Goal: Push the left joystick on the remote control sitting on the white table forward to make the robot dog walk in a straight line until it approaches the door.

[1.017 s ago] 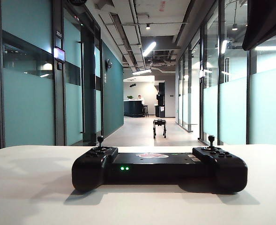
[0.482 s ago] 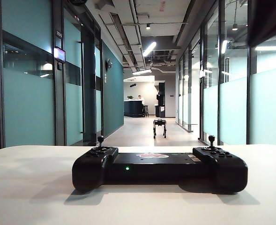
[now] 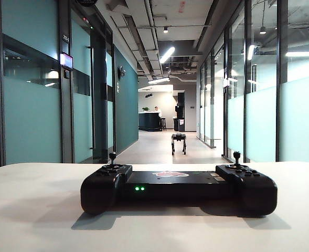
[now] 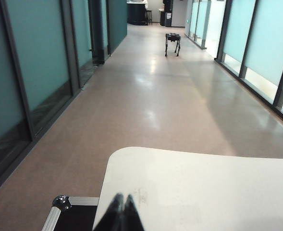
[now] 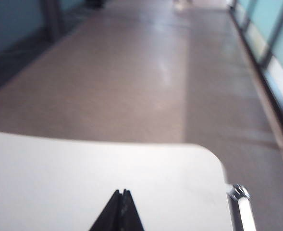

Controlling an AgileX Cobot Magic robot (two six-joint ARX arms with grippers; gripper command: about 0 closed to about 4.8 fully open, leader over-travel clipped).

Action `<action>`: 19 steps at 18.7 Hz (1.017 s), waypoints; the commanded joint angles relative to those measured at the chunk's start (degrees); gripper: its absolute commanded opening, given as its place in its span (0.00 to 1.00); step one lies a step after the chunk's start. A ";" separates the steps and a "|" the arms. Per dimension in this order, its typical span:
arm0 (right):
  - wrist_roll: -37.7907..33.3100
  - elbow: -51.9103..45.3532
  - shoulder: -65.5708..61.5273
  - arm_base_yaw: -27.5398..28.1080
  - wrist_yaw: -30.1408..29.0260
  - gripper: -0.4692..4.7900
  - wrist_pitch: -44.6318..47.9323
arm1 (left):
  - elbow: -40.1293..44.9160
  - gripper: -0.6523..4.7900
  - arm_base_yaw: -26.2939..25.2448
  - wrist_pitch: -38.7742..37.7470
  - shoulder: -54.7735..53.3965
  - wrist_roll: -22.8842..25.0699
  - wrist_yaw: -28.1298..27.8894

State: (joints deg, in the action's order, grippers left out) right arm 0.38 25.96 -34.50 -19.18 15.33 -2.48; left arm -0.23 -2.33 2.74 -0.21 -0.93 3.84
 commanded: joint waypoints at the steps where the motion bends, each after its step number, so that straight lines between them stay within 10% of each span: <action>1: 0.37 -4.09 5.75 4.50 -8.92 0.09 1.09 | -0.17 0.11 0.00 0.57 -0.02 0.24 0.02; 19: 2.84 -24.17 32.59 16.46 -7.58 0.09 6.14 | -0.17 0.11 0.00 0.52 -0.02 0.24 0.02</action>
State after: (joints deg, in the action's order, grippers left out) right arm 3.07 2.24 -2.57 -3.25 7.84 0.16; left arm -0.23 -2.33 2.72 -0.21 -0.93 3.86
